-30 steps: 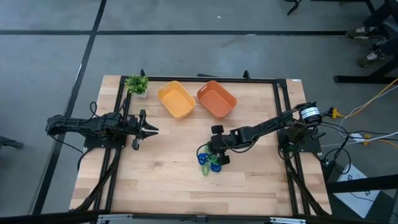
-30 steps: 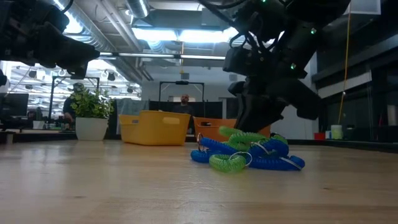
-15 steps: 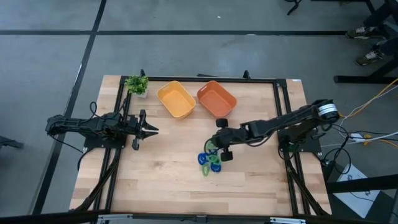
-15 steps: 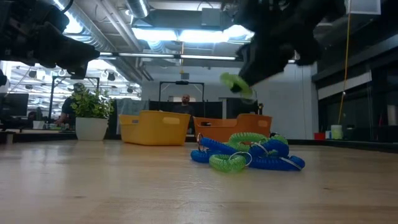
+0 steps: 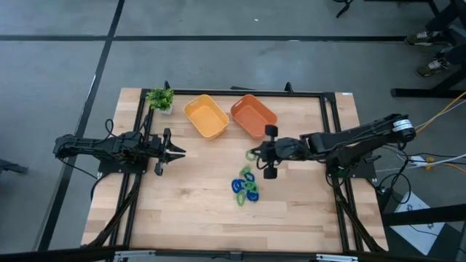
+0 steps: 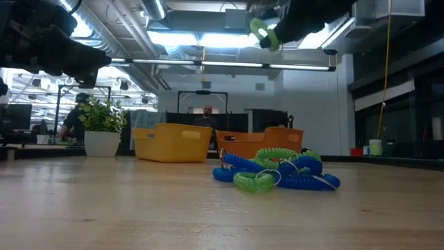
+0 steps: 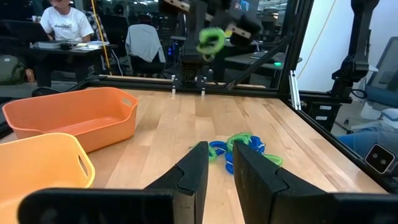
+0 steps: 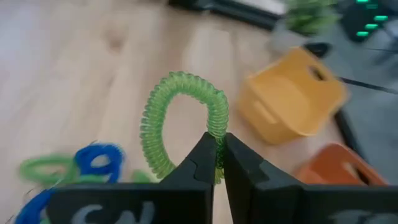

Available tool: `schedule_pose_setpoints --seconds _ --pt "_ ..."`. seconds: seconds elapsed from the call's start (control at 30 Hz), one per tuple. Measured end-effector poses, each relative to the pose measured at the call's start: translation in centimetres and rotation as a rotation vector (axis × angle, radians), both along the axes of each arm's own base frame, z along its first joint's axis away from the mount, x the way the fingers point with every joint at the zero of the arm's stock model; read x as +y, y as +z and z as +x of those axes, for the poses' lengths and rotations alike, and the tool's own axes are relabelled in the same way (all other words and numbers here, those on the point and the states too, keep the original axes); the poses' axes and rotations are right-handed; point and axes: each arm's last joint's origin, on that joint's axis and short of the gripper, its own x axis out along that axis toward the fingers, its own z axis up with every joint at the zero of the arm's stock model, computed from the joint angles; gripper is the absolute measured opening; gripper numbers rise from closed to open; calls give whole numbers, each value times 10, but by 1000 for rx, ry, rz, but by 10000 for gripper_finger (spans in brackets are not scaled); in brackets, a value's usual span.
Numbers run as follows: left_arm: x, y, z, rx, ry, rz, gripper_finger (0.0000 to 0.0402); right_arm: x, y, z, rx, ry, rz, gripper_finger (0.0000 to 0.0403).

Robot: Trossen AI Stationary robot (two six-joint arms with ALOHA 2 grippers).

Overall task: Sort spring keychains
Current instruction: Put the green spring keychain into the orange bin

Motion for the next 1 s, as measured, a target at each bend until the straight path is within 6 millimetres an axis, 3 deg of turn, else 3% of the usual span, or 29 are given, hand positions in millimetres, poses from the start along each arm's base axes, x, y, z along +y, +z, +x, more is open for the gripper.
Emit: schedule_pose_setpoints --seconds 0.73,1.0 --pt "0 0 0 0 0 0 70 -9 51 -32 -265 -61 28 20" --pt "0 0 0 0 0 0 68 -12 57 -35 -279 -121 -112 27"
